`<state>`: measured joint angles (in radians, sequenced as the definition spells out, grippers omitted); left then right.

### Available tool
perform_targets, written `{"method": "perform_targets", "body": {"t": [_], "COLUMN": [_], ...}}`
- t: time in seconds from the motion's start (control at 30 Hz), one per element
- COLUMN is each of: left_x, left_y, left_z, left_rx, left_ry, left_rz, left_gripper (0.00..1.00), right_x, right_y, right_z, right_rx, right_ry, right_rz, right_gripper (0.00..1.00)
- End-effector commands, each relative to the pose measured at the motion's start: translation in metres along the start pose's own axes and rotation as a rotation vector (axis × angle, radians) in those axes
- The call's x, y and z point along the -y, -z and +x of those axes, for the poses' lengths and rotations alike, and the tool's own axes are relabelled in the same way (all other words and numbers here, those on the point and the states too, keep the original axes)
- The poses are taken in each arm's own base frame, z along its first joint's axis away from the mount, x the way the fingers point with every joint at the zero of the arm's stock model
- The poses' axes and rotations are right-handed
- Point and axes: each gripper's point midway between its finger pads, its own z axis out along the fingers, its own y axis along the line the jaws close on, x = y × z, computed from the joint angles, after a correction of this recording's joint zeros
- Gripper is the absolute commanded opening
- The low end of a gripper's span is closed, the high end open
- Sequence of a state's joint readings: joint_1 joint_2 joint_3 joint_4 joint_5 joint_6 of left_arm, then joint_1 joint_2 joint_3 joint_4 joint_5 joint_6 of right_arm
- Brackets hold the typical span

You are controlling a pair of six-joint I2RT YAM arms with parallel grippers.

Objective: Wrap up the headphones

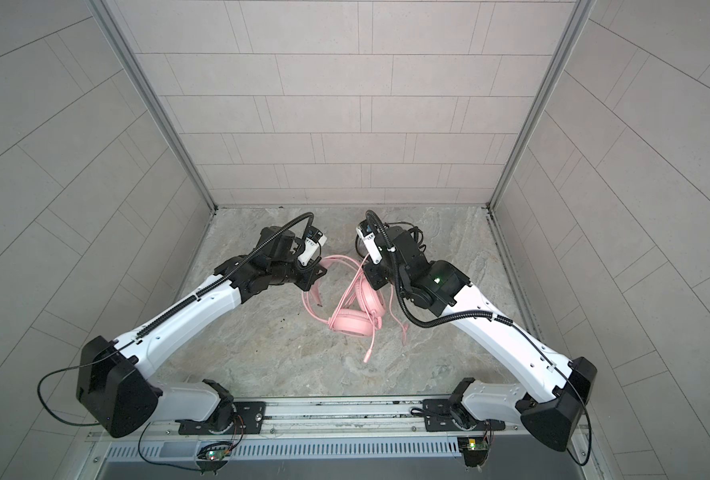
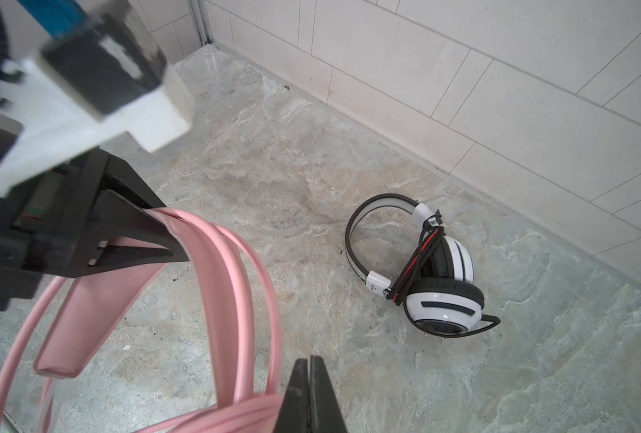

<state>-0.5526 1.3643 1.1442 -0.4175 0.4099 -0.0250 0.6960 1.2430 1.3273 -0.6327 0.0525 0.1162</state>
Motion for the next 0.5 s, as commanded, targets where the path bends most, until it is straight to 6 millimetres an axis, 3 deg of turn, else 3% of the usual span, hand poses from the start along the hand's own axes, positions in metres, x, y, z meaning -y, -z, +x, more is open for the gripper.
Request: {"method": "perform_targets", "body": {"t": [0.0,0.47], "left_x": [0.042,0.053], "left_y": [0.015,0.026], "left_z": [-0.014,-0.027], "left_rx": [0.062,0.157], "left_ry": [-0.083,-0.061], "left_rz": [0.197,0.271], "left_gripper": [0.00,0.00], "right_x": [0.014,0.015], "right_y": [-0.002,-0.022], "right_z": [-0.007,0.025], "right_rx": [0.025,-0.013], "right_ry": [-0.057,-0.147], "right_rz": [0.023,-0.033], "right_gripper": [0.07,0.21]}}
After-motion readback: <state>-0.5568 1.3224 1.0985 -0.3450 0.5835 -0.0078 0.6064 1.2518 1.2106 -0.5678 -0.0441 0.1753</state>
